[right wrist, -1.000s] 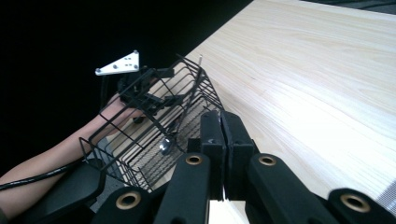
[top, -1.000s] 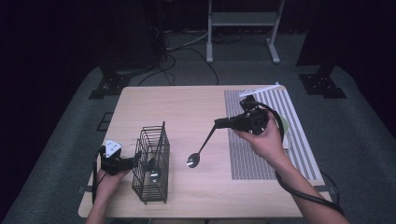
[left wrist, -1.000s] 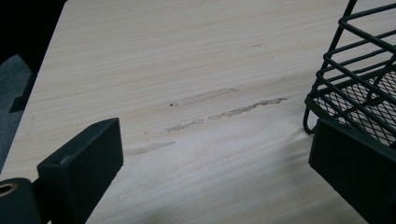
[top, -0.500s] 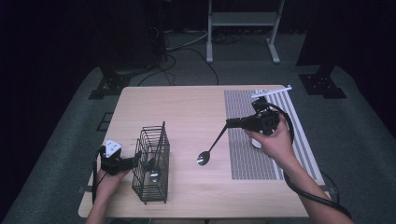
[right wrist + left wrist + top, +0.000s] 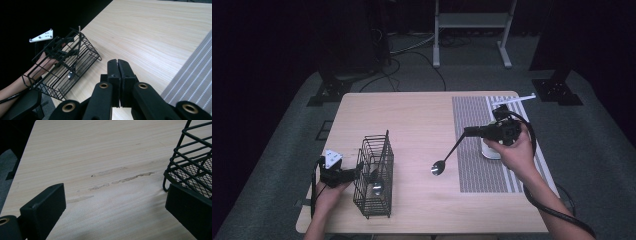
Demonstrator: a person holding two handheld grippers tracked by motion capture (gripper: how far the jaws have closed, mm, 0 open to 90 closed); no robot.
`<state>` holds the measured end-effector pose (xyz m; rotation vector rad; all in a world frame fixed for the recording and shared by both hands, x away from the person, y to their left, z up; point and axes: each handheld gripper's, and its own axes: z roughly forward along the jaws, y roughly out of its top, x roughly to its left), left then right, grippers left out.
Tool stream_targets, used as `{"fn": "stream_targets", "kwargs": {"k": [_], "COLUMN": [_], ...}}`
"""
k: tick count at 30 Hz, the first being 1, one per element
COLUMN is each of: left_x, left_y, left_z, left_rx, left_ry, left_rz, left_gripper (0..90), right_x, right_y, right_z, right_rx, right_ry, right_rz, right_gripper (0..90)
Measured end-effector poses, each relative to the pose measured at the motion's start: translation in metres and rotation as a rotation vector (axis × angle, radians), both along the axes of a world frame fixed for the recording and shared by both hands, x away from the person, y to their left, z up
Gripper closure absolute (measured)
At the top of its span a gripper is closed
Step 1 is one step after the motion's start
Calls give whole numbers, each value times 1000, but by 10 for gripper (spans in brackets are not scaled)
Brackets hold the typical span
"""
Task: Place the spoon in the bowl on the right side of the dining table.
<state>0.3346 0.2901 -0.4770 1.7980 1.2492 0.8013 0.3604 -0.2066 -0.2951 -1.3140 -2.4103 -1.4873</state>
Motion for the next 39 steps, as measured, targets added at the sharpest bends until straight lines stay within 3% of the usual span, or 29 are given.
{"fn": "stream_targets", "kwargs": {"k": [39], "left_x": [0], "left_y": [0], "left_z": [0], "left_rx": [9], "left_ry": [3], "left_rz": [-1], "left_gripper": [22], "right_x": [11], "right_y": [-75], "right_z": [-22], "right_rx": [53], "right_ry": [45], "right_rz": [-199], "right_gripper": [886]}}
